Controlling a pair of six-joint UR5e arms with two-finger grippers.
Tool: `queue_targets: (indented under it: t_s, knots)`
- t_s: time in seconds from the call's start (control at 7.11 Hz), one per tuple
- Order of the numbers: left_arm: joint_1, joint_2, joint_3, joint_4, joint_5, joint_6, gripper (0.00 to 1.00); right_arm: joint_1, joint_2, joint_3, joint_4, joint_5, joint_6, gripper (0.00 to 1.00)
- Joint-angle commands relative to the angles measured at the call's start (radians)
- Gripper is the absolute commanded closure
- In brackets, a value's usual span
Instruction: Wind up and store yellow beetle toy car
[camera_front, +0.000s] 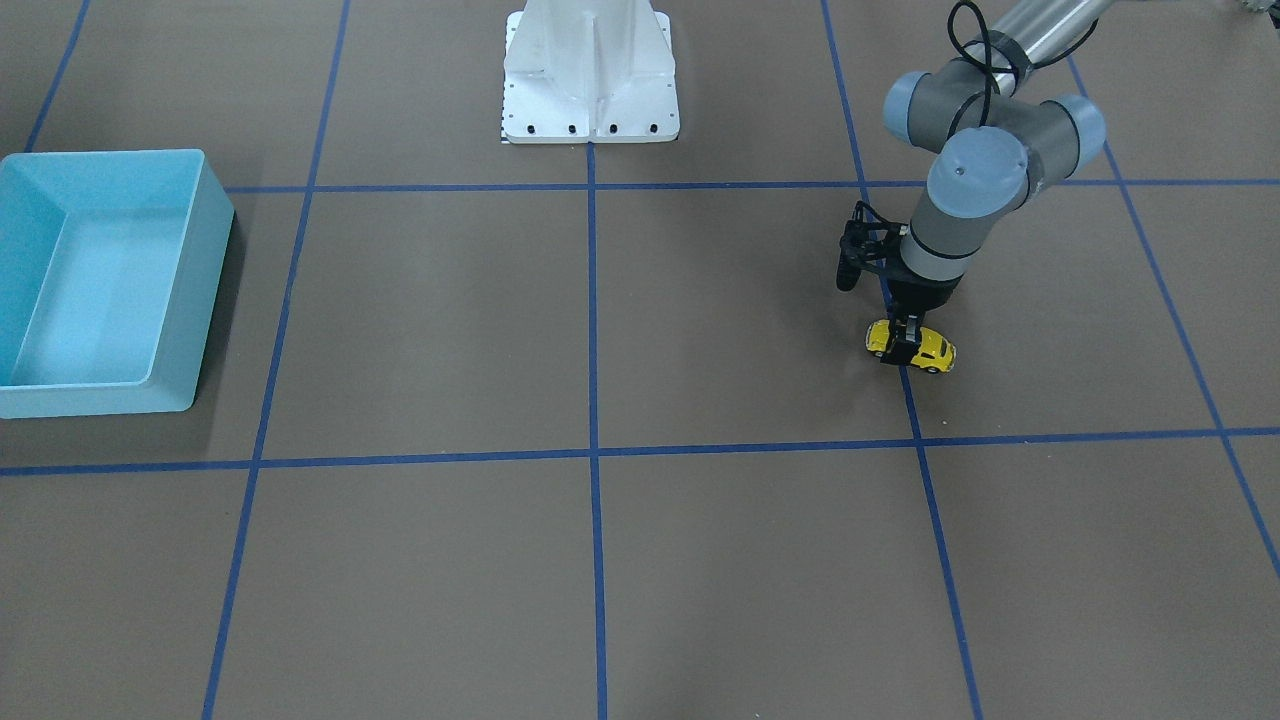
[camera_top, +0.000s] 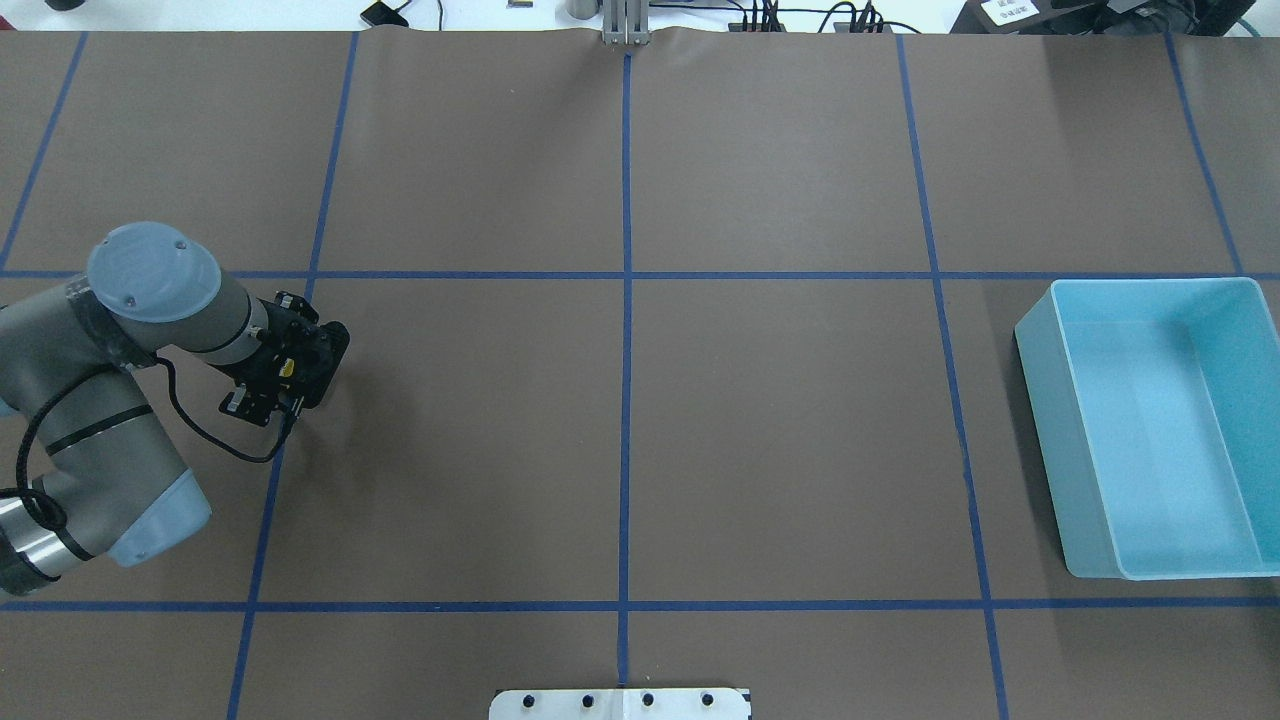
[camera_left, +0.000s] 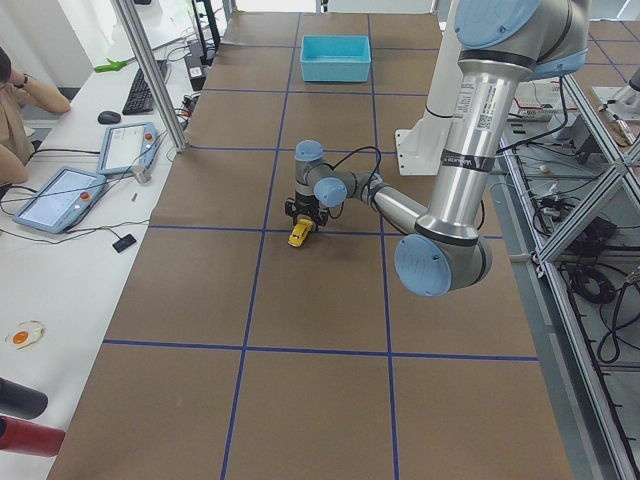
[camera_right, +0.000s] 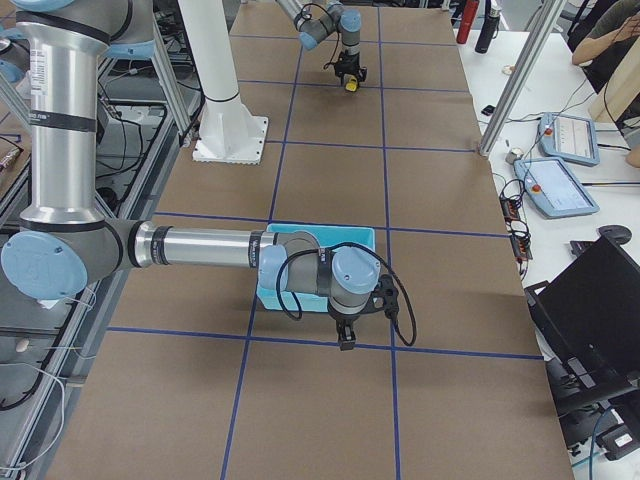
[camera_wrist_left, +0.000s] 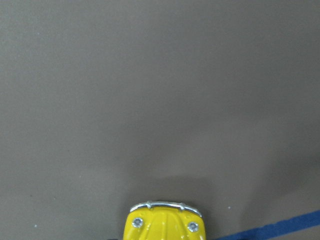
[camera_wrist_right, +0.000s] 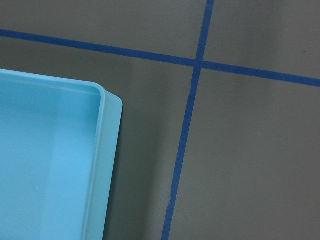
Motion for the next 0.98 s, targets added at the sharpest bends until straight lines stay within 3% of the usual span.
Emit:
queue_targets:
  t_s: [0.0,0.28,0.56,0.84]
  knots:
    - [0.000,0.001,-0.001,-0.012,0.039,0.046,0.16,0.002,0.002,-0.004,0.000,0.000,0.000,0.00]
    - [0.000,0.001,0.002,-0.012,0.039,0.037,0.21,0.002,0.005,-0.004,0.000,0.000,0.000,0.00]
    - [0.000,0.002,0.002,-0.012,0.036,0.034,0.41,0.002,0.005,-0.004,0.000,0.000,0.000,0.00]
    - [0.000,0.010,-0.015,-0.014,0.030,0.034,0.46,0.002,0.004,-0.004,0.000,0.000,0.000,0.00]
